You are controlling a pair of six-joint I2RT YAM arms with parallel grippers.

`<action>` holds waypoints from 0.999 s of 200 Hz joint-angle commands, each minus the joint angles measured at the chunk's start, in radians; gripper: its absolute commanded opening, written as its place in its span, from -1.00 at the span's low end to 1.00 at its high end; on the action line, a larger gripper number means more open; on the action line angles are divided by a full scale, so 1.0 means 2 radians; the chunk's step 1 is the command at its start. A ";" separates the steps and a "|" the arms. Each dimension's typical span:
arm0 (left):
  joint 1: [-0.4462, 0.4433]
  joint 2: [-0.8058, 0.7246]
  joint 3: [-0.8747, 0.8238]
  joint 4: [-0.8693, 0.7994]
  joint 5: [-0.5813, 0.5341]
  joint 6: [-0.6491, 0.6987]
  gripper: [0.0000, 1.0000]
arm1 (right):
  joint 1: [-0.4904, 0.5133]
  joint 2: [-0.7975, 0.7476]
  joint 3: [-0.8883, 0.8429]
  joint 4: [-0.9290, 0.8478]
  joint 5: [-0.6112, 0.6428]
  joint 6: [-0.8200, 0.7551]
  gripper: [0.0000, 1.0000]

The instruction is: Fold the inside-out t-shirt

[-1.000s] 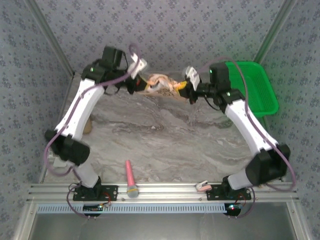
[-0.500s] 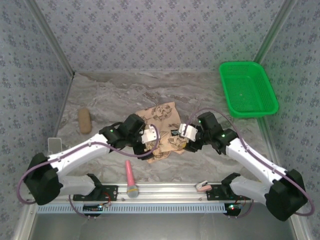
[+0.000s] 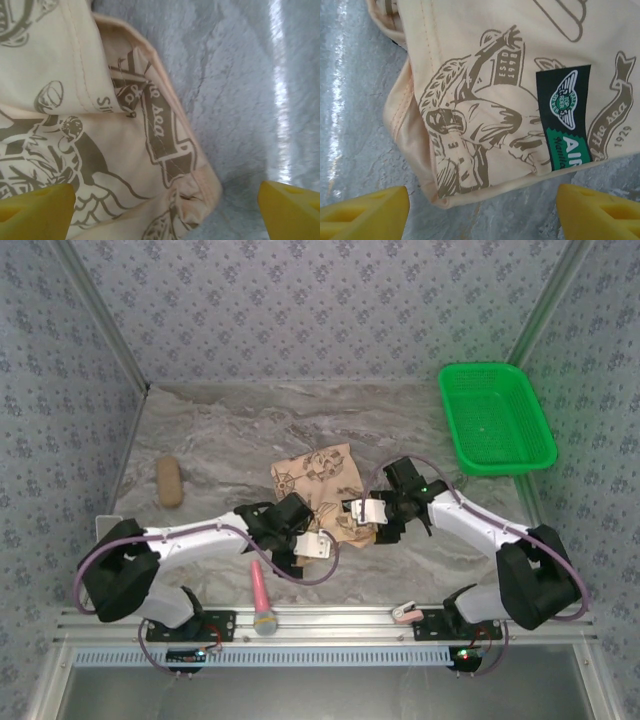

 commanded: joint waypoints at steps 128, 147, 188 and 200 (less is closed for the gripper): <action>0.006 -0.003 0.011 -0.020 0.008 0.059 -1.00 | 0.050 0.018 0.013 -0.089 0.055 -0.018 -1.00; 0.014 -0.072 0.030 -0.080 0.083 0.042 -1.00 | 0.094 -0.044 0.015 -0.191 0.071 0.005 -1.00; 0.018 -0.125 0.073 -0.167 0.261 -0.072 -1.00 | 0.107 -0.151 0.054 -0.353 -0.048 0.090 -1.00; 0.035 -0.120 0.069 -0.149 0.293 -0.114 -1.00 | 0.078 -0.155 0.074 -0.370 -0.095 0.108 -1.00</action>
